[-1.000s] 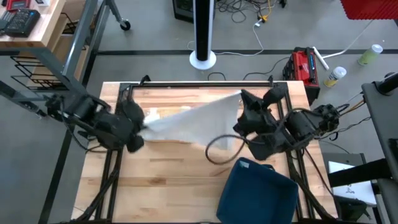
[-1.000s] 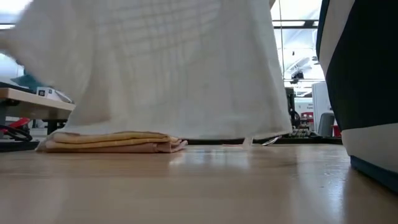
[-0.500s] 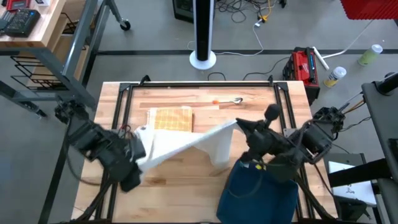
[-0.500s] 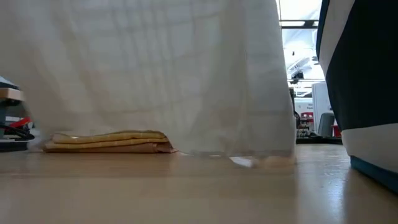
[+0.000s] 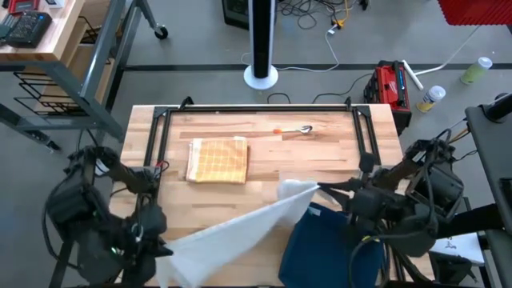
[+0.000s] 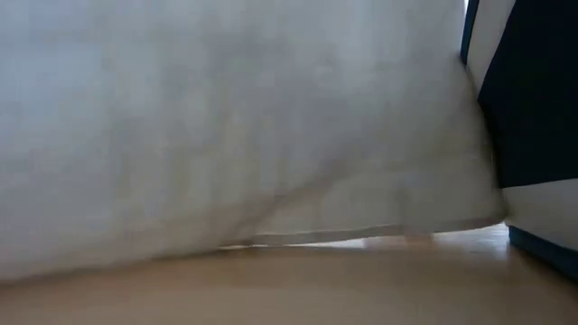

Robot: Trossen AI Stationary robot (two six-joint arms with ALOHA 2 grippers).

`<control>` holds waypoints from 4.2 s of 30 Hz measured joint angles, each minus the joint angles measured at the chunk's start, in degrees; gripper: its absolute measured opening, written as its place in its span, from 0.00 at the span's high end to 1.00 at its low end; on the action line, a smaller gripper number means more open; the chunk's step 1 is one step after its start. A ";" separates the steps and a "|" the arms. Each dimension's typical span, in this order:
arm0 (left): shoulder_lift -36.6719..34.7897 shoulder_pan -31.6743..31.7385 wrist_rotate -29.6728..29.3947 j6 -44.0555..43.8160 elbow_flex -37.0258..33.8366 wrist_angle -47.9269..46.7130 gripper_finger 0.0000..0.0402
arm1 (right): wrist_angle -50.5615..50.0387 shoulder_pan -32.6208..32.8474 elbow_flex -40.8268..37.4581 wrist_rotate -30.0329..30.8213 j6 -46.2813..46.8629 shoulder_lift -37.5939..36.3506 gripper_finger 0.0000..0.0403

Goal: Fold towel
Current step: Fold the white towel

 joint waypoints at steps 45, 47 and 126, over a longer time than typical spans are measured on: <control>-22.98 30.84 26.97 18.90 -73.69 44.07 0.99 | 9.59 -39.82 -45.03 -45.02 -15.37 2.16 1.00; -21.37 29.29 24.64 18.90 -73.88 49.78 0.97 | 9.69 -39.82 -45.02 -45.46 -15.69 2.16 1.00; 8.93 -1.76 15.78 -16.19 -71.12 88.12 0.81 | 58.35 -31.97 -41.46 -52.91 -10.30 24.35 0.98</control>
